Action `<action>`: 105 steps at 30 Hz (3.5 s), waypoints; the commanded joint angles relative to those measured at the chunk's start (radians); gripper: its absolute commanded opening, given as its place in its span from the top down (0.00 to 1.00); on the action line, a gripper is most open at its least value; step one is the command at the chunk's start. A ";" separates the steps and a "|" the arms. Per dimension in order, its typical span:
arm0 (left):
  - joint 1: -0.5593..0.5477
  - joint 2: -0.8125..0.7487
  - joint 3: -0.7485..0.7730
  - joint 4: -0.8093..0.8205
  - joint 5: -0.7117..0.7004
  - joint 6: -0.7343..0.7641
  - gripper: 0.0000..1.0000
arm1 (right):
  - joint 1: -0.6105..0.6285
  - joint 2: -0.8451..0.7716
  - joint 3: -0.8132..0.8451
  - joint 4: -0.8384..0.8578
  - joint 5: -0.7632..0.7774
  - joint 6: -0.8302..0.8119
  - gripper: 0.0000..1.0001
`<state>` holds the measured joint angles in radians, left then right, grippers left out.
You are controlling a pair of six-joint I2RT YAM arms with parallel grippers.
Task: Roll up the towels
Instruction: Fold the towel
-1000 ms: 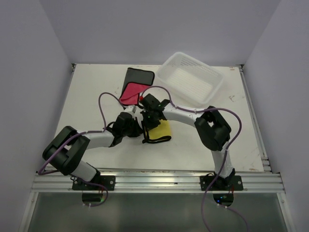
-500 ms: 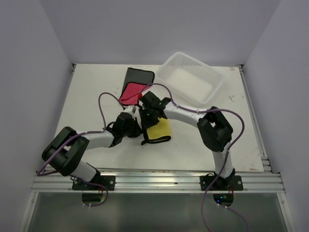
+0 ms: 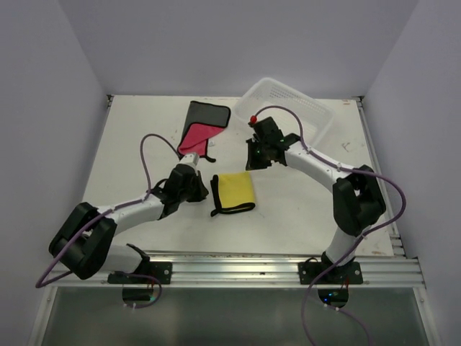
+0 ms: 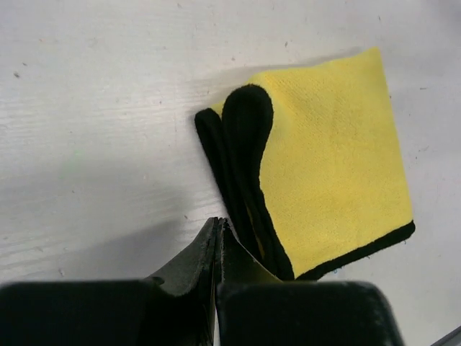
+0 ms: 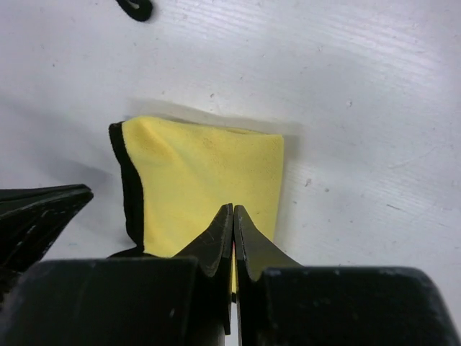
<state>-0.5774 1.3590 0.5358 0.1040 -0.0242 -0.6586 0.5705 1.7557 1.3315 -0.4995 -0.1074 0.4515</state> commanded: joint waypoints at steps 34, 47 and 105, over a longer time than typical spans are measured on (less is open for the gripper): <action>-0.081 0.272 0.397 -0.003 -0.063 0.105 1.00 | 0.003 0.222 0.026 0.119 0.021 -0.060 1.00; -0.082 0.382 0.365 -0.102 -0.282 0.128 1.00 | 0.003 0.215 0.026 0.105 0.021 -0.071 1.00; -0.104 0.161 0.266 -0.137 -0.285 0.117 0.89 | 0.161 -0.248 -0.250 -0.007 0.106 -0.005 0.66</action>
<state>-0.6758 1.5719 0.7551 0.0246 -0.2481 -0.5575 0.7284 1.5673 1.0626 -0.4694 -0.0349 0.4179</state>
